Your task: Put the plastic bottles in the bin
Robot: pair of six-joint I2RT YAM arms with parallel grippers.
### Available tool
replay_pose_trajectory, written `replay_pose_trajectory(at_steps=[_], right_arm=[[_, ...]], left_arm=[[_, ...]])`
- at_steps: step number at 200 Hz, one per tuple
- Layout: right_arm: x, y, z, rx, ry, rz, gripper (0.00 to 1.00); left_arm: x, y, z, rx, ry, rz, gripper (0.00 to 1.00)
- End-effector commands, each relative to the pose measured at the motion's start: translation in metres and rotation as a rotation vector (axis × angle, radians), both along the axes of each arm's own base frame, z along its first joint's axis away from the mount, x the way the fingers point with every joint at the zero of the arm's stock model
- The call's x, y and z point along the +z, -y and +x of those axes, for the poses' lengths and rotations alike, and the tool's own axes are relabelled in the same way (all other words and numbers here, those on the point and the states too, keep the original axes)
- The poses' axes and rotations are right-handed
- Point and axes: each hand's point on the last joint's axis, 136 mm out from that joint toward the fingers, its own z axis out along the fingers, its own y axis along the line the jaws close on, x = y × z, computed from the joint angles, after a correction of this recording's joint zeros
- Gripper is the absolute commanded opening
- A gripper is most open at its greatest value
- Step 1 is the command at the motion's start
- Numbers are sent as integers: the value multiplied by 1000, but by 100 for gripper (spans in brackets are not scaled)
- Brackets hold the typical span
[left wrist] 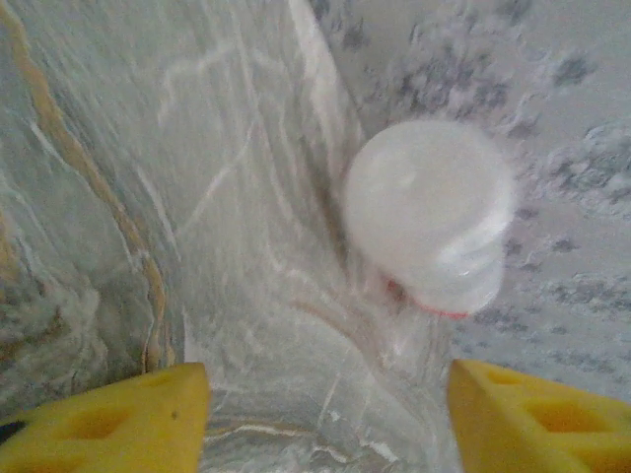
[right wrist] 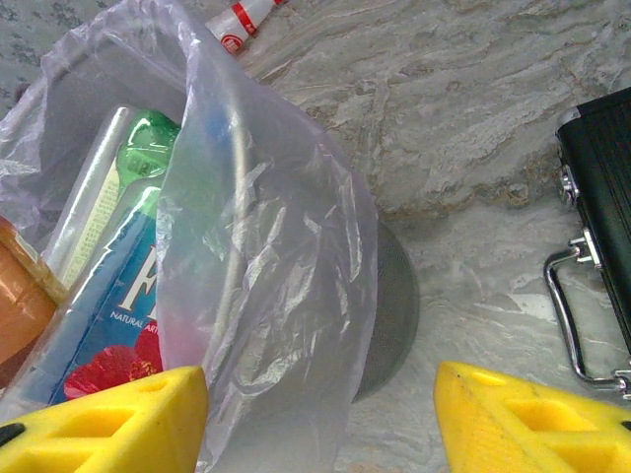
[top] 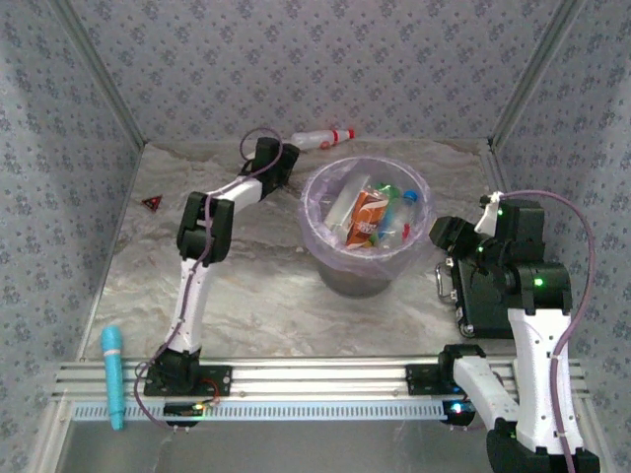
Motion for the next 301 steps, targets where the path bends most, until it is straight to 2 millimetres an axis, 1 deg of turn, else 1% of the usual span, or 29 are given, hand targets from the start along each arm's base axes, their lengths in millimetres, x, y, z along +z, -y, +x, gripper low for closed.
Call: replay_pose_trajectory(at_steps=[1, 9, 16, 25, 32, 33, 39, 45, 57, 75, 89, 102, 131, 133, 144, 150, 163, 181, 188, 211, 224, 245, 254, 279, 282, 291, 293, 296, 301], right_arm=[[8, 2, -3, -16, 20, 0, 64], [7, 2, -5, -19, 21, 1, 64], [6, 2, -5, -22, 20, 2, 64], [4, 3, -7, -27, 18, 4, 64], [3, 3, -8, -29, 17, 3, 64], [3, 3, -8, -30, 16, 3, 64], [3, 3, -9, -32, 17, 2, 64], [3, 4, -11, -35, 16, 0, 64], [2, 5, -13, -40, 14, -6, 64], [2, 7, -17, -50, 10, -15, 64], [1, 8, -18, -54, 9, -18, 64], [0, 9, -18, -55, 10, -20, 64], [1, 8, -18, -52, 11, -20, 64], [0, 9, -18, -53, 10, -20, 64], [0, 9, -19, -56, 8, -23, 64], [-1, 9, -20, -56, 7, -25, 64], [0, 10, -21, -59, 9, -26, 64], [1, 11, -22, -65, 15, -25, 64], [1, 11, -23, -67, 16, -25, 64], [2, 11, -23, -70, 19, -23, 63], [3, 11, -23, -70, 22, -22, 64], [3, 11, -23, -74, 26, -21, 63], [4, 11, -23, -74, 27, -21, 63], [4, 11, -23, -72, 30, -17, 63], [4, 11, -23, -73, 30, -17, 63], [4, 11, -23, -72, 31, -17, 63], [4, 11, -23, -72, 31, -17, 63], [5, 11, -23, -72, 31, -17, 63], [5, 10, -23, -70, 32, -17, 63]], left_arm=[[25, -14, 19, 5, 64, 28, 76], [18, -10, 26, -12, 57, 1, 78], [20, -4, 33, -30, 65, -23, 80], [7, 3, 40, -48, 48, -42, 81], [4, 9, 46, -65, 48, -58, 82], [0, 11, 46, -68, 41, -58, 82], [0, 16, 49, -76, 35, -70, 83], [-10, 18, 52, -76, 15, -78, 84], [-20, 24, 55, -73, 5, -112, 84], [-30, 34, 56, -70, 5, -150, 84], [-36, 41, 54, -78, -12, -144, 84], [-43, 43, 53, -69, -26, -134, 84], [-61, 43, 58, -10, -29, -174, 80], [-59, 44, 59, -10, -23, -177, 80], [-64, 46, 60, 0, -23, -179, 78], [-64, 47, 61, 8, -18, -182, 76], [-72, 45, 62, 32, -24, -200, 71], [-78, 42, 63, 52, -29, -206, 59], [-78, 42, 63, 55, -26, -203, 55], [-76, 37, 65, 63, -24, -209, 48], [-70, 36, 68, 56, -10, -215, 42], [-55, 32, 70, 43, 14, -196, 37], [-47, 30, 70, 33, 23, -193, 36], [-16, 22, 69, 7, 76, -187, 35], [-14, 20, 68, 6, 83, -186, 36], [2, 12, 65, 11, 112, -183, 36], [-1, 11, 63, 10, 107, -177, 36], [14, 7, 64, 15, 137, -181, 36], [14, 0, 58, 23, 132, -168, 36]])
